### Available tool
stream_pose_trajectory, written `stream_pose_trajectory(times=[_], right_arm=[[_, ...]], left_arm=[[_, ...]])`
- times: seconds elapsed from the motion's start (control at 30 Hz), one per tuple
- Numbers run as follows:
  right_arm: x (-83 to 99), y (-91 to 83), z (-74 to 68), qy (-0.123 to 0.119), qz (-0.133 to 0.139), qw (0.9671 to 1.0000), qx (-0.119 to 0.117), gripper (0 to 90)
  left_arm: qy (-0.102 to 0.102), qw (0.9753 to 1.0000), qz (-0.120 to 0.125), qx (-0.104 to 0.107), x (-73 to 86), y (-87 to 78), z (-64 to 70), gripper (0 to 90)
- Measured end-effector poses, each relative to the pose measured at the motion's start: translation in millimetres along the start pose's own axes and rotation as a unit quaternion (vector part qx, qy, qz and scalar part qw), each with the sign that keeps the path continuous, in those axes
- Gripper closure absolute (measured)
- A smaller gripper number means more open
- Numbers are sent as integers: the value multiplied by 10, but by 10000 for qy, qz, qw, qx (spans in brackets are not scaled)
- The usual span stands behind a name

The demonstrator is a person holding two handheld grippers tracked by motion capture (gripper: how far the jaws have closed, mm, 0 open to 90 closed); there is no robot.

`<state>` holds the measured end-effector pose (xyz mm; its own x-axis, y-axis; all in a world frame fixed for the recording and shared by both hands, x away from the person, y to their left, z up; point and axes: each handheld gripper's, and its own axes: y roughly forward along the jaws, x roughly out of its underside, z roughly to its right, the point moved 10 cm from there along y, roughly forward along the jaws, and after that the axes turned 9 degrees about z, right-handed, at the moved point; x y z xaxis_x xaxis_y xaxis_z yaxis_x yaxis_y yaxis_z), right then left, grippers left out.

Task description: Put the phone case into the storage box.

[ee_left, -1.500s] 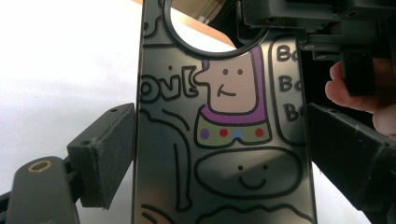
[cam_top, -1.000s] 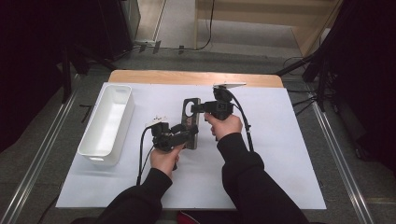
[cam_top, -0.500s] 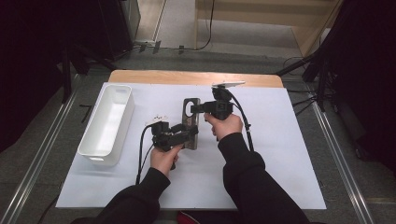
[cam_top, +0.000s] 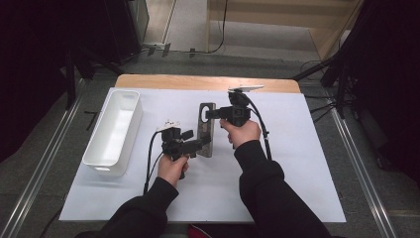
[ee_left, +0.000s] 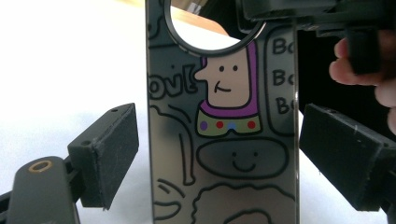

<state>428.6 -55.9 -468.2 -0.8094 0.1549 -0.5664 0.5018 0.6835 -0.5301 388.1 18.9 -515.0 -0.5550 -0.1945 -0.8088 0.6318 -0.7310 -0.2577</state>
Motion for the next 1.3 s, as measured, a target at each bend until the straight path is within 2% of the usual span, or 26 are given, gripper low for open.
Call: stream_pose_trajectory(times=[0.1, 0.27, 0.4, 0.6, 0.67, 0.7, 0.77, 0.83, 0.97, 1.03, 1.17, 1.3], right_arm=[[-8, -25, 8, -10, 4, 10000, 4, 781], [-23, -66, 30, -38, 10, 10000, 13, 781], [-26, -96, 31, -53, 10, 10000, 21, 781], [-16, -130, 31, -143, -42, 9999, -9, 781], [-11, -132, 35, -229, -59, 9997, -32, 781], [-5, -133, 36, -246, -80, 9997, -25, 781], [5, -139, 34, -261, -116, 9996, -35, 781], [10, -146, 27, -324, -116, 9994, -48, 781], [24, -169, 7, -386, -126, 9991, -90, 781], [31, -183, -3, -421, -120, 9989, -136, 781], [50, -202, -10, -477, -151, 9986, -147, 781], [79, -228, -10, -529, -178, 9983, -184, 781]], left_arm=[[-53, 10000, 11, 17, -33, -23, -6, 118], [-28, 10000, -21, 60, -93, -64, -27, 111], [-63, 9997, -146, 193, -110, -77, -36, 34], [-133, 9995, -134, 267, -161, -115, -51, 36], [-248, 9990, -233, 286, -153, -128, -55, 44], [-244, 9990, -277, 252, -151, -134, -59, 82], [-108, 9987, -449, 198, -131, -136, -56, 93], [-31, 9987, -478, 191, -134, -137, -45, 93], [9, 9983, -561, 167, -146, -143, -34, 93], [29, 9979, -651, 55, -146, -142, -46, 93], [61, 9978, -660, 33, -170, -159, -60, 93], [239, 9969, -741, -93, -186, -167, -80, 94]])
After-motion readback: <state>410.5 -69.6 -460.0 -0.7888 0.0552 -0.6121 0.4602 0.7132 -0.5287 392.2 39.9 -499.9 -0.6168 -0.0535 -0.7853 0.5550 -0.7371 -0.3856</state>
